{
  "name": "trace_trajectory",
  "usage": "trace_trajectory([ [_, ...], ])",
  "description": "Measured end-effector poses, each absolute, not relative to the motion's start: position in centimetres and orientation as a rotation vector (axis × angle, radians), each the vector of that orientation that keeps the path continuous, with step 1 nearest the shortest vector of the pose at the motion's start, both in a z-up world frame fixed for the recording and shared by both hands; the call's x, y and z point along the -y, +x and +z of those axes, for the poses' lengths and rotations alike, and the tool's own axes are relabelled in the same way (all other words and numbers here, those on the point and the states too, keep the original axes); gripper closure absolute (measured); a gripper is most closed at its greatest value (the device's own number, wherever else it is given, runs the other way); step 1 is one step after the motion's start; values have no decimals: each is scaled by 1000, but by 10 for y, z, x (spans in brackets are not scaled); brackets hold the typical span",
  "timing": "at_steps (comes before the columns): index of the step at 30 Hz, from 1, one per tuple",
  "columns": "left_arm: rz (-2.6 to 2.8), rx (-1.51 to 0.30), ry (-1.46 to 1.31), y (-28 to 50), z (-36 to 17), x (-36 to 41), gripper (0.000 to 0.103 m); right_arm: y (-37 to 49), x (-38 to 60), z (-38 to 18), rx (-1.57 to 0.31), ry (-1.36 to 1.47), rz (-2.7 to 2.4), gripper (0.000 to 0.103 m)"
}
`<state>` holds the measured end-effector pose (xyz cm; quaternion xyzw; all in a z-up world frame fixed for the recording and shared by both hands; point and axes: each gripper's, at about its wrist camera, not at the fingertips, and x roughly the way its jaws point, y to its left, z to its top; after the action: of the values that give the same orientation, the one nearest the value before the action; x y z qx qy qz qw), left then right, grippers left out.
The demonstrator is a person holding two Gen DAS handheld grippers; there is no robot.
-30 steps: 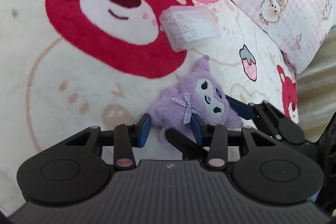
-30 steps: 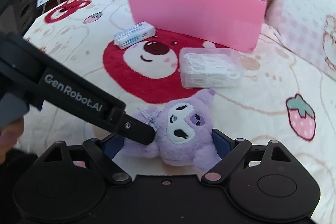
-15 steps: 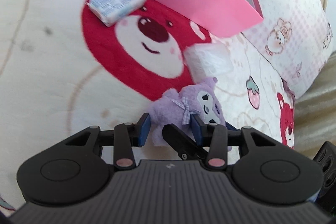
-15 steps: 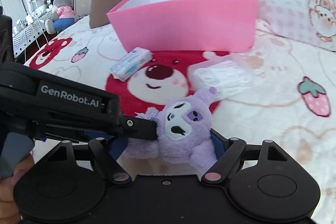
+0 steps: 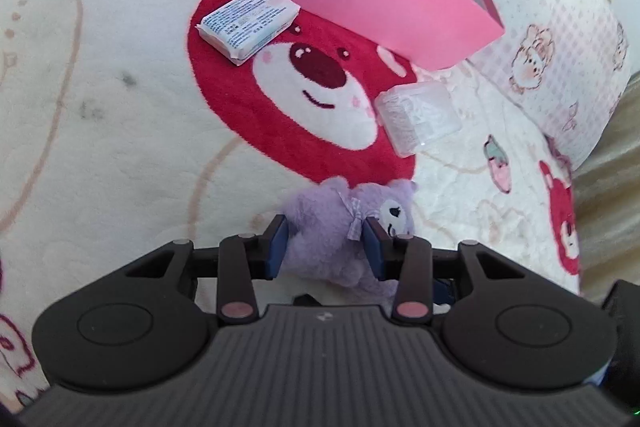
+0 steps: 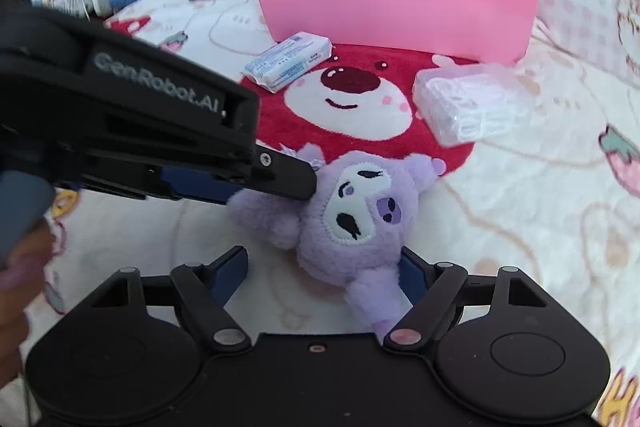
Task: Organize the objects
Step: 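Lift the purple plush with the left tool and carry it toward the box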
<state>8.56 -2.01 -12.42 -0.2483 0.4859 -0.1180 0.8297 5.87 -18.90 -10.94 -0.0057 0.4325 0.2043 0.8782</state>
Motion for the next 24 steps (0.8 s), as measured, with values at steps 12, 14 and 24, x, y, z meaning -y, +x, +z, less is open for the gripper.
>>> trace_trajectory([
  [12, -267, -1022, -513, 89, -132, 24, 69, 72, 200, -108, -954, 239, 324, 19],
  [14, -271, -1034, -544, 87, -131, 19, 69, 69, 191, -108, -947, 133, 298, 24],
  [24, -273, -1048, -528, 91, -128, 14, 68, 47, 164, -103, -851, -315, 284, 20],
])
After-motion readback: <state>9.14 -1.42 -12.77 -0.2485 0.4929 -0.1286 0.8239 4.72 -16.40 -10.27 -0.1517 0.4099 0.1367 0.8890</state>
